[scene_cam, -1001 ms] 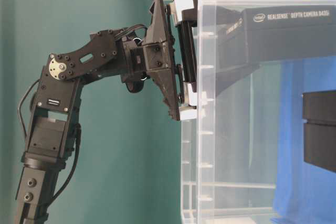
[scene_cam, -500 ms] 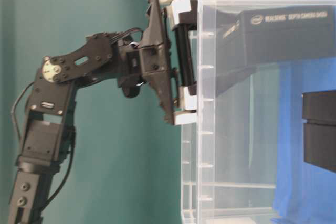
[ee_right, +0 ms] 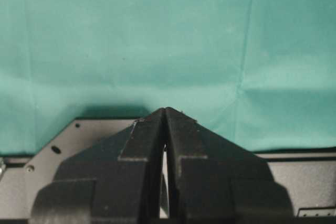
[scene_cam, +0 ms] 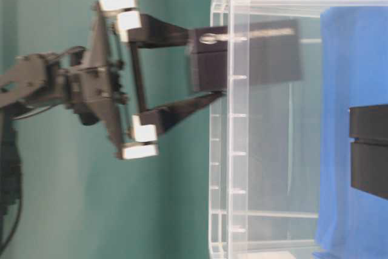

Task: Take the box out of the case with the left arm.
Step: 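Lift the right black box up out of the case with the left gripper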

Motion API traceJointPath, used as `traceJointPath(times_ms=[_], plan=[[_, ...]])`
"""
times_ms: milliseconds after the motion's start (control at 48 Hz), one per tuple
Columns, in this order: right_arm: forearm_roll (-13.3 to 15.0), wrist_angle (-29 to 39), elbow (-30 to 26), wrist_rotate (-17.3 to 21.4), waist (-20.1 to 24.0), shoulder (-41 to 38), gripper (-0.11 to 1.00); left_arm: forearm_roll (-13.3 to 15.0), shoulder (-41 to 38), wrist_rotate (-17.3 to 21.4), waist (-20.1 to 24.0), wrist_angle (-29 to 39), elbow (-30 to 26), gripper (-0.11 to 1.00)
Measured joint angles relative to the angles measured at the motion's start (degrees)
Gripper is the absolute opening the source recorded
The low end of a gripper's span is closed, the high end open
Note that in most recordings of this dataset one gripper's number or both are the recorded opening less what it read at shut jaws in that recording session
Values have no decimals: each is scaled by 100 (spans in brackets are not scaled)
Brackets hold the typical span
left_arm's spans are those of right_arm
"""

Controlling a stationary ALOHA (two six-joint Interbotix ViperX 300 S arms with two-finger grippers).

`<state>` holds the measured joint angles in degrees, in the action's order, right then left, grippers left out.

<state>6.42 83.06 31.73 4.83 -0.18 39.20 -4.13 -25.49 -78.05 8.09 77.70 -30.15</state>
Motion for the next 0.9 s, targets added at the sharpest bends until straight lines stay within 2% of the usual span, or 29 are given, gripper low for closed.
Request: traceJointPath(times_ms=[292,479,896], plan=[[-9,0,0,0,0,0,2,9,9,18,-18,861,-993,63],[-9,0,0,0,0,0,2,18,9,18,-35,1195,-1441,63],[-9,0,0,-9,0,0,2,-18,9,18,-35,1318,-1626,63]])
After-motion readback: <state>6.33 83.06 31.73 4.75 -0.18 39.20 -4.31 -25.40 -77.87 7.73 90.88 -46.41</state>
